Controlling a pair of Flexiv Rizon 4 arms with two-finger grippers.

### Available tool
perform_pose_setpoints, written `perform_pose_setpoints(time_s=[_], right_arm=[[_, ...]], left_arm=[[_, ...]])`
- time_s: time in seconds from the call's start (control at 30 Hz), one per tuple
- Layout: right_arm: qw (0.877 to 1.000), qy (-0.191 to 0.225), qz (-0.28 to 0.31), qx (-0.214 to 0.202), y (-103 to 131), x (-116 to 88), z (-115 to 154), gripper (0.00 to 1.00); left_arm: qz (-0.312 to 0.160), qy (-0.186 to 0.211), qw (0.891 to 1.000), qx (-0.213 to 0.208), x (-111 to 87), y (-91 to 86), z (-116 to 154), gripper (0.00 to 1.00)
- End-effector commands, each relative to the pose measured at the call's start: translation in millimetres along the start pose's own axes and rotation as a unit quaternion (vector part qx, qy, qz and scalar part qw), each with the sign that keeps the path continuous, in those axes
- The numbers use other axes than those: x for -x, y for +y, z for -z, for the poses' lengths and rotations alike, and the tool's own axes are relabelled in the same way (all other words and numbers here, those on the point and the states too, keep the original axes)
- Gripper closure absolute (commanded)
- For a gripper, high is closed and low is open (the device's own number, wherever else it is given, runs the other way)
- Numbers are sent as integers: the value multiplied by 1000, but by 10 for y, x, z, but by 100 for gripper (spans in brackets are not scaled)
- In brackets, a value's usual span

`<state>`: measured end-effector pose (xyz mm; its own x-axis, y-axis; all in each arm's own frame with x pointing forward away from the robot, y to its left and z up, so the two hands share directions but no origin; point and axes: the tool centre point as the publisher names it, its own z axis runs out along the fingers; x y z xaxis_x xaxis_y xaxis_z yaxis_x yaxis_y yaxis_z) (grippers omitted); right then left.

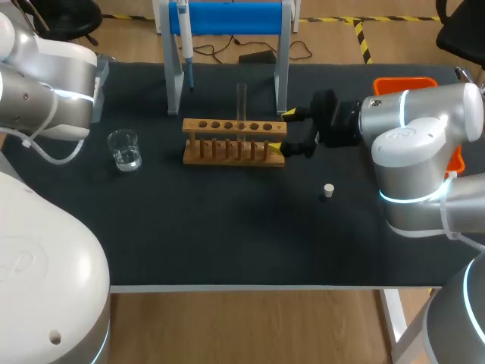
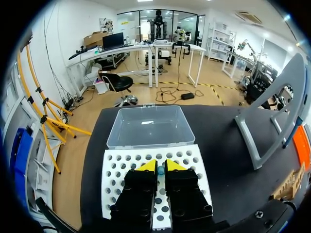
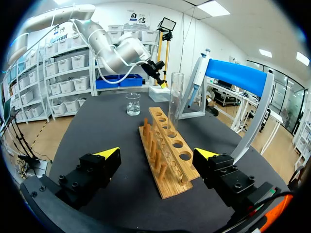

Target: Invert the test tube, pick up the pipette, mount the tip to pipette, aspirate from beaker and dispense into the tube, eject the tip, return the pipette, and cap with the stopper.

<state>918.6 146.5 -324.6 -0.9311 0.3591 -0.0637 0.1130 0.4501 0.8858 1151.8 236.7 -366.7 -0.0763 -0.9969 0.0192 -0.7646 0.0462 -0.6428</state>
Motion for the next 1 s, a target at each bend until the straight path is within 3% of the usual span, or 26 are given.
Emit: perform_pose_setpoints(time_s=[0.03, 1.0], right_arm=[[1000, 0, 0, 0, -2, 0, 3, 0], [1000, 0, 0, 0, -2, 0, 3, 0]], left_arm=[[0, 1, 1000, 5, 4, -12, -27, 100], [-9, -17, 1000, -14, 3, -151, 237, 100]])
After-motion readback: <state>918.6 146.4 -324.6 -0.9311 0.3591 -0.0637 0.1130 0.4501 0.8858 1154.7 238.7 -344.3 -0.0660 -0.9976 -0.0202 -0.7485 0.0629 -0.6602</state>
